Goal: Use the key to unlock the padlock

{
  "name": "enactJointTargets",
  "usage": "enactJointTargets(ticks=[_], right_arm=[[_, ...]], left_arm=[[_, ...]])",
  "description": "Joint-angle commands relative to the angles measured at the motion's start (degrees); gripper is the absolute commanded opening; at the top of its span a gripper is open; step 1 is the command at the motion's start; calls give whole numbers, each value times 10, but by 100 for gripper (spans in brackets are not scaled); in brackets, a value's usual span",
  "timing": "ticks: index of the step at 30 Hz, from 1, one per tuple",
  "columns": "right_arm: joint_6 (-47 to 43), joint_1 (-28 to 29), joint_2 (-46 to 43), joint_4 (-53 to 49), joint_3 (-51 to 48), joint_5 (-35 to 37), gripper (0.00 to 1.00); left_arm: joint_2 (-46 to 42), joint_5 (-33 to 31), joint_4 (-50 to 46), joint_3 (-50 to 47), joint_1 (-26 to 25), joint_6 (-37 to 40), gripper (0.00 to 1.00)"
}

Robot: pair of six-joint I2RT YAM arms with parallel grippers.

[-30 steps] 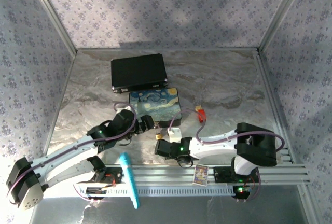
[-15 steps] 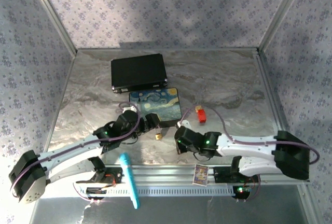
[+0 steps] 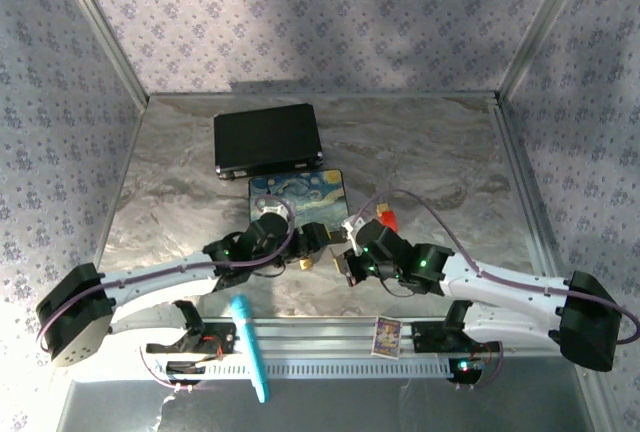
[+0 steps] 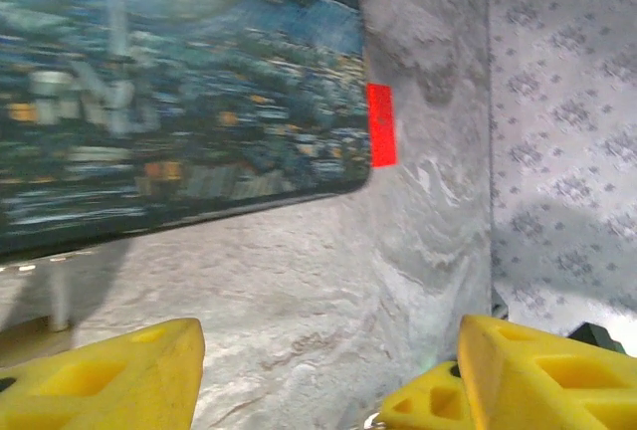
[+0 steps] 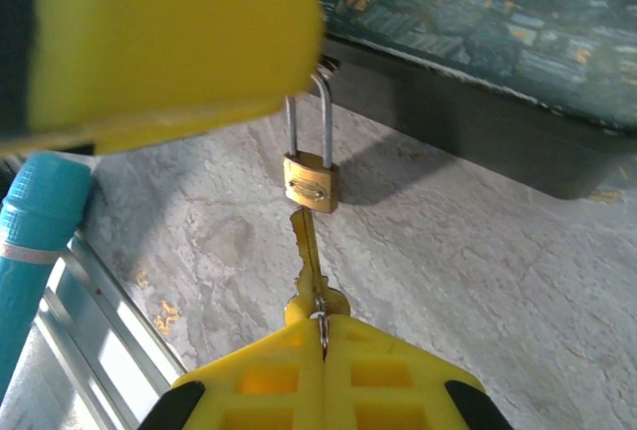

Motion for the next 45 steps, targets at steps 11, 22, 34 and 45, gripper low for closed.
enactJointTargets(ticks=[11,22,34,45], right_arm=[[7,-40,-8,38,11,-28,0],[2,-52,-17,51,11,-54,0],[3,-57,-17,68,-4,-52,0],[136,-126,-75,221,-71,-111,96]], left_arm=[[22,30,10,29,-6,5,43],[48,32,-7,41,-5,7,33],[51,27,12,37,-5,4,0],[1,-18,100,2,-5,-5,0]])
